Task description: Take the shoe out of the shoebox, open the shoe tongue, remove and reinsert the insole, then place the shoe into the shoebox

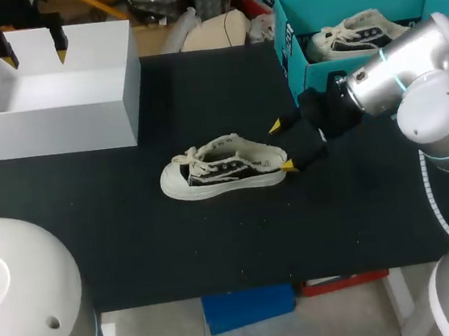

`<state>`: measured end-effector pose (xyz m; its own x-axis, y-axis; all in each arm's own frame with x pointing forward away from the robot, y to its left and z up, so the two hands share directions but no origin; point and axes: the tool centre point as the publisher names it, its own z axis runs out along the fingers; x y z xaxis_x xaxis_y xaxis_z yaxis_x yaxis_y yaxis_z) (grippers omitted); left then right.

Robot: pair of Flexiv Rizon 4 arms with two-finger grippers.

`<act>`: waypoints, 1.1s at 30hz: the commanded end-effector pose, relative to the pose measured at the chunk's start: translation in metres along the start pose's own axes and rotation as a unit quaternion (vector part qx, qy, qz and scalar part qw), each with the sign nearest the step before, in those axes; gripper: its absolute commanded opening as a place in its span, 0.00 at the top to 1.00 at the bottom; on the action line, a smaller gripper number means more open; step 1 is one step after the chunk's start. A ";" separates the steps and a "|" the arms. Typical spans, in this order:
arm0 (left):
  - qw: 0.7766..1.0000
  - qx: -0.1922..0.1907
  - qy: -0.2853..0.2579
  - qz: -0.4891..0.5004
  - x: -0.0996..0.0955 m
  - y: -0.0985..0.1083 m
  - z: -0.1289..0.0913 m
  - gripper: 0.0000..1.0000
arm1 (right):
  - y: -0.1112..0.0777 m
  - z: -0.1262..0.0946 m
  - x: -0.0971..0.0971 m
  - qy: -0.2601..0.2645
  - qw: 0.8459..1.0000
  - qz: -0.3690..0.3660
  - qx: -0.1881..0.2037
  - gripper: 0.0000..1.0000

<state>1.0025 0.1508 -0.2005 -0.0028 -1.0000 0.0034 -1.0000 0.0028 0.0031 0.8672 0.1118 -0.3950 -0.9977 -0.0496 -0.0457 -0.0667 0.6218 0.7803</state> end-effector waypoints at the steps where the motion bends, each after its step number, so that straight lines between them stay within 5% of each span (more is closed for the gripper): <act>1: 1.000 0.000 -0.001 -0.001 0.001 0.001 -0.001 0.00 | -0.004 0.016 0.000 -0.002 1.000 0.001 -0.030 0.00; 16: 1.000 0.000 -0.001 -0.001 0.001 0.001 -0.001 0.00 | -0.012 0.051 -0.001 0.005 0.997 0.016 -0.077 0.00; 31: 1.000 0.000 -0.001 -0.001 0.001 0.001 -0.001 0.00 | -0.012 0.058 0.003 0.010 0.995 0.020 -0.099 0.00; 33: 1.000 0.000 -0.001 -0.001 0.001 0.001 -0.001 0.00 | -0.011 0.058 0.004 0.013 0.995 0.018 -0.099 0.06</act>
<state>1.0025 0.1508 -0.2005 -0.0028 -1.0000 0.0034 -1.0000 0.0028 0.0031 0.8627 0.1502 -0.4393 -0.9988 -0.0489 -0.0022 -0.0243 0.4575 0.8889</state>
